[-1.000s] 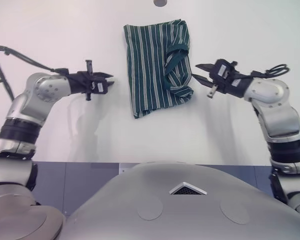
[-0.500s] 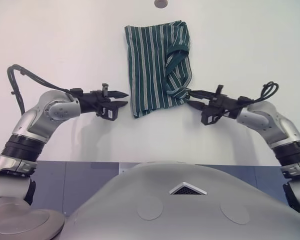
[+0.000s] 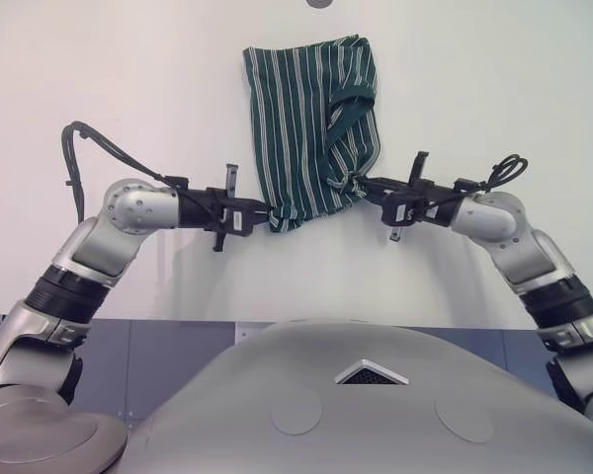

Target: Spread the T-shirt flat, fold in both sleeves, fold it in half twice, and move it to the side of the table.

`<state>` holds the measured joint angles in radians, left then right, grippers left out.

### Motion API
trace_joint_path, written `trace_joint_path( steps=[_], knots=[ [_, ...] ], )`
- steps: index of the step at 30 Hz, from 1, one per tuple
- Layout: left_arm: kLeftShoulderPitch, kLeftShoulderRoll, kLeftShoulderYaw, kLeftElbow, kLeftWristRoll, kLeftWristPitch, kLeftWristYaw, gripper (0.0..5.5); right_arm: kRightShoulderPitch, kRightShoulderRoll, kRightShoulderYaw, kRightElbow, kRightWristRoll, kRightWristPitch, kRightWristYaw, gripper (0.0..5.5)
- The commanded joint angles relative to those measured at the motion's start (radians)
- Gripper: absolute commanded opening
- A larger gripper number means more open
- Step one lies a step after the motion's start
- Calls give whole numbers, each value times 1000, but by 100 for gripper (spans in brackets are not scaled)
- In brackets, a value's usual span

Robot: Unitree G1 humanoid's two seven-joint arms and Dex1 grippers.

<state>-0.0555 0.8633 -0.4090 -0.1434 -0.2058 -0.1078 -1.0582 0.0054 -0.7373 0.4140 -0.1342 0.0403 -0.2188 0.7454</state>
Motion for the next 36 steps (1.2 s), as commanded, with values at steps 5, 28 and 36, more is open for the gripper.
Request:
trace_joint_path(
  steps=[5,28,36],
  knots=[
    [-331,-176,201,118,-408,674,129,2,-380,100,-191,35,558,715,75,15],
    [-531,-480,443,635,-107,563,617,86,-865,510,-333,973,181,254,-58,76],
    [-350,-377,69,321,165,397,370,1,-661,611,-186,794,108,441,11,0]
  ],
)
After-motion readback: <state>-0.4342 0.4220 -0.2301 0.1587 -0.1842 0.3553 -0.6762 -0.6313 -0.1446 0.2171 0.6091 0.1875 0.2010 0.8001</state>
